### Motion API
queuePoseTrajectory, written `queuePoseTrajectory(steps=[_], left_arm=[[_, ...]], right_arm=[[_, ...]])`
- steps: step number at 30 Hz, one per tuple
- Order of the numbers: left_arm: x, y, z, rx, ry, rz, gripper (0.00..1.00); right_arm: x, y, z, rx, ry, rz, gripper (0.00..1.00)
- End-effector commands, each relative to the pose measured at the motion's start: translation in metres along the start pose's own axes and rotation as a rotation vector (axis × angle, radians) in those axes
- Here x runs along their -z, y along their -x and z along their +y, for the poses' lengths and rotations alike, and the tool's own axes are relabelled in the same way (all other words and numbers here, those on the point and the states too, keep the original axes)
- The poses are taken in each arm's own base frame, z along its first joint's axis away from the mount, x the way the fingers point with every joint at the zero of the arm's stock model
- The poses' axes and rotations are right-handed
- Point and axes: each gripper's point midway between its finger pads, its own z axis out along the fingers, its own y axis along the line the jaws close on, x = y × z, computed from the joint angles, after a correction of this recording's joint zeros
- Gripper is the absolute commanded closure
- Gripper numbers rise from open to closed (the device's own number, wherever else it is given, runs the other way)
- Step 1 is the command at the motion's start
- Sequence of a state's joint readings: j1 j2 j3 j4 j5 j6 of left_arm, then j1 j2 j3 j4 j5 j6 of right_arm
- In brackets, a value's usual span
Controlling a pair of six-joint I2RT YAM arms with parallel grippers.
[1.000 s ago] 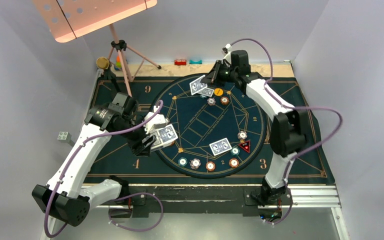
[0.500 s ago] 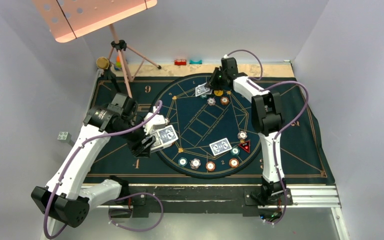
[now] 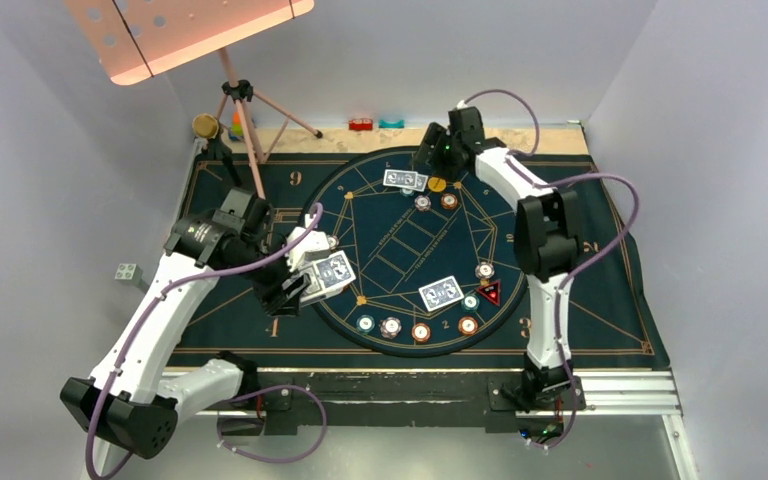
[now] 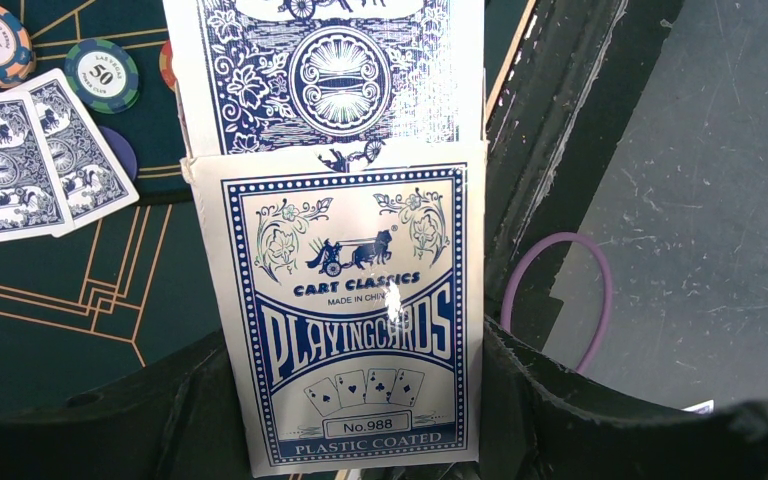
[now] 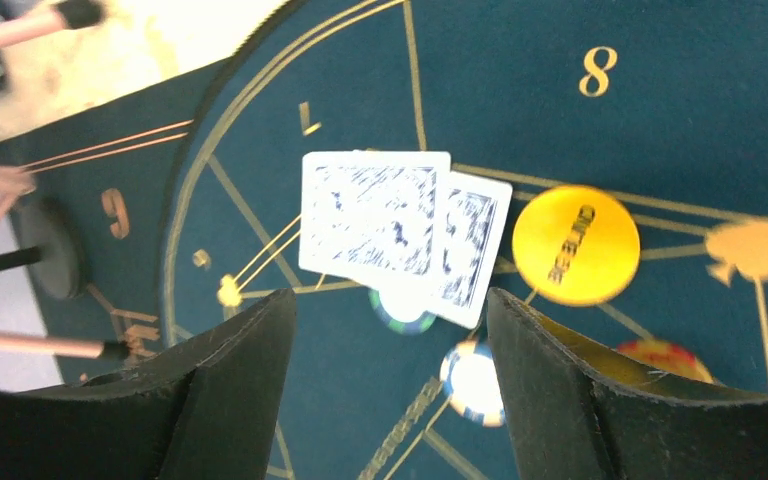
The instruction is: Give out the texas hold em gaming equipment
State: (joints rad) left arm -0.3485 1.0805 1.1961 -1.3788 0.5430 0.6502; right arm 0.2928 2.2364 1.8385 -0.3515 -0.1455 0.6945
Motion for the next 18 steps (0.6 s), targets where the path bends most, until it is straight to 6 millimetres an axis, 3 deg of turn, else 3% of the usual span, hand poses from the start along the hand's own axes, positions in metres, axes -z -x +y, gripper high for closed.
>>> queuePoseTrajectory(steps=[1, 6, 10, 14, 18], left_arm=[[0.003, 0.003, -0.005, -0.027, -0.005, -0.030, 1.00], [0.002, 0.007, -0.006, -0.024, -0.014, -0.048, 1.00], [0.000, 0.007, -0.004, -0.022, -0.014, -0.043, 1.00], [0.001, 0.012, 0.000, -0.023, 0.001, -0.057, 1.00], [0.003, 0.017, 0.003, -0.018, 0.018, -0.070, 1.00]], right_arm=[[0.099, 0.041, 0.056, 0.059, 0.135, -0.162, 0.25], [0.163, -0.006, 0.083, 0.112, 0.314, -0.086, 0.18], [0.213, -0.064, 0.118, 0.245, 0.479, -0.010, 0.11], [0.246, -0.135, 0.145, 0.345, 0.623, 0.141, 0.08], [0.269, -0.188, 0.162, 0.364, 0.770, 0.261, 0.06]])
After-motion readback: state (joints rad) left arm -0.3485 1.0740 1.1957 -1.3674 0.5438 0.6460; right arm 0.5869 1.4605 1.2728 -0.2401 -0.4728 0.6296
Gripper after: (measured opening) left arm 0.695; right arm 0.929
